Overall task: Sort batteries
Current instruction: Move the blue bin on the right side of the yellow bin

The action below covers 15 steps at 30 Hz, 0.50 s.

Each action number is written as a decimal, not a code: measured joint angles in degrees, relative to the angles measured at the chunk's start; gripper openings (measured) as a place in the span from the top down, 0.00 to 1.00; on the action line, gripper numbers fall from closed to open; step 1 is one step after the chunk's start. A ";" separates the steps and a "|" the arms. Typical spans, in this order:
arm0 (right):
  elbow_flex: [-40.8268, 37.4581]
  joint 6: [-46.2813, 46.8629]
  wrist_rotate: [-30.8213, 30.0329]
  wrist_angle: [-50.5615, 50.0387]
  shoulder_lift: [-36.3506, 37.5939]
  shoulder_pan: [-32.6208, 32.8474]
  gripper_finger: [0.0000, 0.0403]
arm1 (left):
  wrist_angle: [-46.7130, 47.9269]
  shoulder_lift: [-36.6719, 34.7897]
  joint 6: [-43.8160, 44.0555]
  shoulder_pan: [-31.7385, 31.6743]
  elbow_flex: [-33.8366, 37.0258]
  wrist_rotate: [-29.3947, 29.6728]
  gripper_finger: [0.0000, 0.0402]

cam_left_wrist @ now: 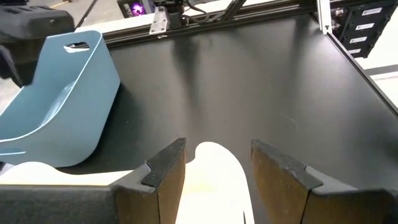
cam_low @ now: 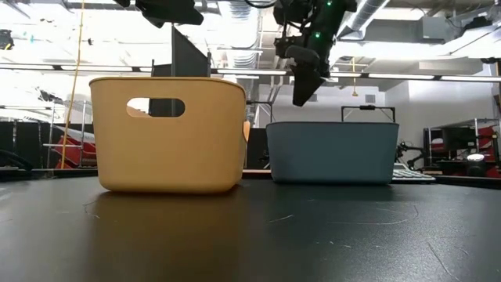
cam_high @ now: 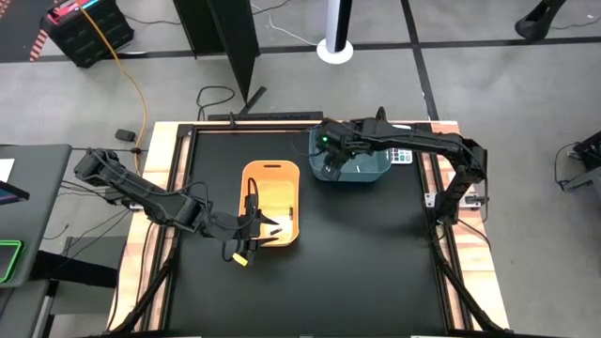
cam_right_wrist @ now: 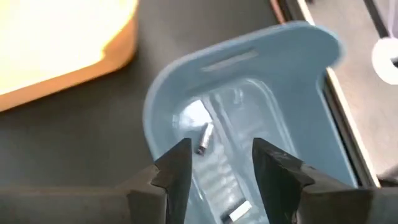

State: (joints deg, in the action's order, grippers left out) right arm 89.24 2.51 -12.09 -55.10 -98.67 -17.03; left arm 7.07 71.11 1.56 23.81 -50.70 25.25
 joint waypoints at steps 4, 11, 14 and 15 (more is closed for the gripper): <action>-2.02 -3.20 1.94 1.75 -0.03 2.09 0.55 | 0.00 0.00 -0.02 0.00 0.00 -0.02 0.57; -5.03 -5.68 3.49 2.87 -0.04 3.02 0.55 | 0.00 0.00 -0.04 0.00 0.00 -0.02 0.57; -5.11 -6.79 5.97 2.96 -0.04 3.00 0.55 | 0.00 0.00 -0.04 0.00 0.00 -0.03 0.57; -5.34 -7.36 6.05 3.14 -0.05 3.03 0.55 | 0.00 0.00 -0.04 0.00 0.00 -0.02 0.57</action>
State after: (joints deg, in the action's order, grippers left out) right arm 83.90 -4.85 -6.04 -51.96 -98.72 -14.00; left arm 7.07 71.11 1.52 23.81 -50.70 25.23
